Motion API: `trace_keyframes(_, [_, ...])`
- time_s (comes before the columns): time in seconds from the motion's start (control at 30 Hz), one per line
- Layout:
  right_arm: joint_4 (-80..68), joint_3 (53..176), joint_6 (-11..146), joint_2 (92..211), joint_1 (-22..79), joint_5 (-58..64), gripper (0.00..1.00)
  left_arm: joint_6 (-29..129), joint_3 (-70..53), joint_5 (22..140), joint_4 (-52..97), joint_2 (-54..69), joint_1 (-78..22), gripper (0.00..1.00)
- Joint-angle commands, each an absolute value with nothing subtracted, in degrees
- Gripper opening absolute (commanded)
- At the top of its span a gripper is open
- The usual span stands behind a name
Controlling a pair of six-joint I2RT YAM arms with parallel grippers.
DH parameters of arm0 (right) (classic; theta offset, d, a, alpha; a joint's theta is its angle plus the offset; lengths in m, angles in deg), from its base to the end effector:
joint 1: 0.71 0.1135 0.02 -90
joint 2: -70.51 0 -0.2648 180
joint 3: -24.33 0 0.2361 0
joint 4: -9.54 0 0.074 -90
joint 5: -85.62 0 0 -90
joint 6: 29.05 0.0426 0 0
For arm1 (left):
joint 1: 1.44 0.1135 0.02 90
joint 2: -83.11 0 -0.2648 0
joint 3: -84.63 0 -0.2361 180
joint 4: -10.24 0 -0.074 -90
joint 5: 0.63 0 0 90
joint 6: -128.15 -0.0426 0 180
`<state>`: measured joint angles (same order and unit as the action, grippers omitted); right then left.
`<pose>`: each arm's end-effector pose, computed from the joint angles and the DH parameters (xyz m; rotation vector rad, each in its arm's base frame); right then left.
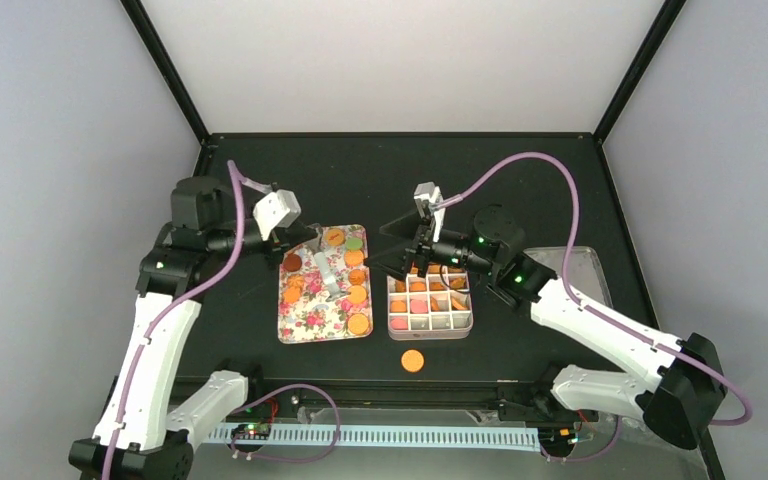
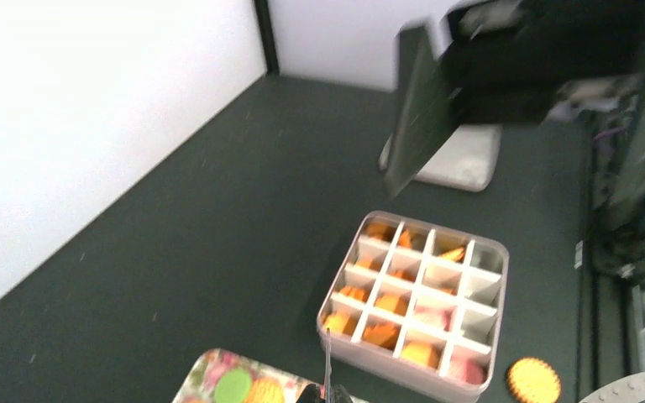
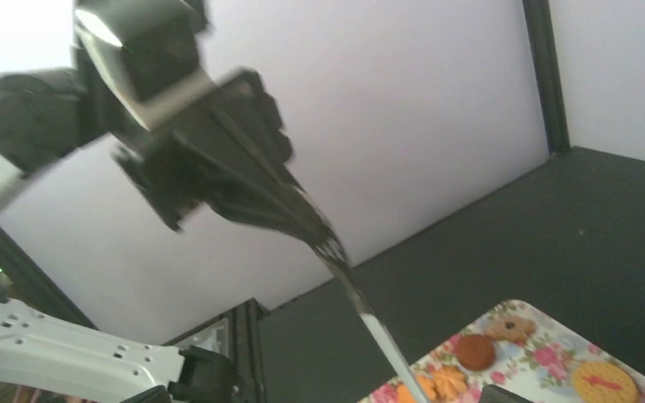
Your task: Pack the cookies
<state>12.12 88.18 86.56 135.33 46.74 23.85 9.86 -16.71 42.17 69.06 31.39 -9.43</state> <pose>0.1575 0.2014 0.3523 -0.7387 1.5542 1.3565 0.1480 -0.0523 0.3740 1.0501 1.6946 -0.6434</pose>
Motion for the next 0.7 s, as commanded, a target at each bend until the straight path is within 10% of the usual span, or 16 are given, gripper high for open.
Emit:
trace_keyframes(0.0, [10.7,87.3,83.1,136.3,44.8,26.7,0.95,13.5,-10.5,28.6,68.7,30.8,-9.5,0.02])
trace_keyframes(0.67, [24.1,89.9,83.4,147.3,49.3,47.7,0.48,54.3,-8.7,13.2,38.8,30.2,-9.4,0.02])
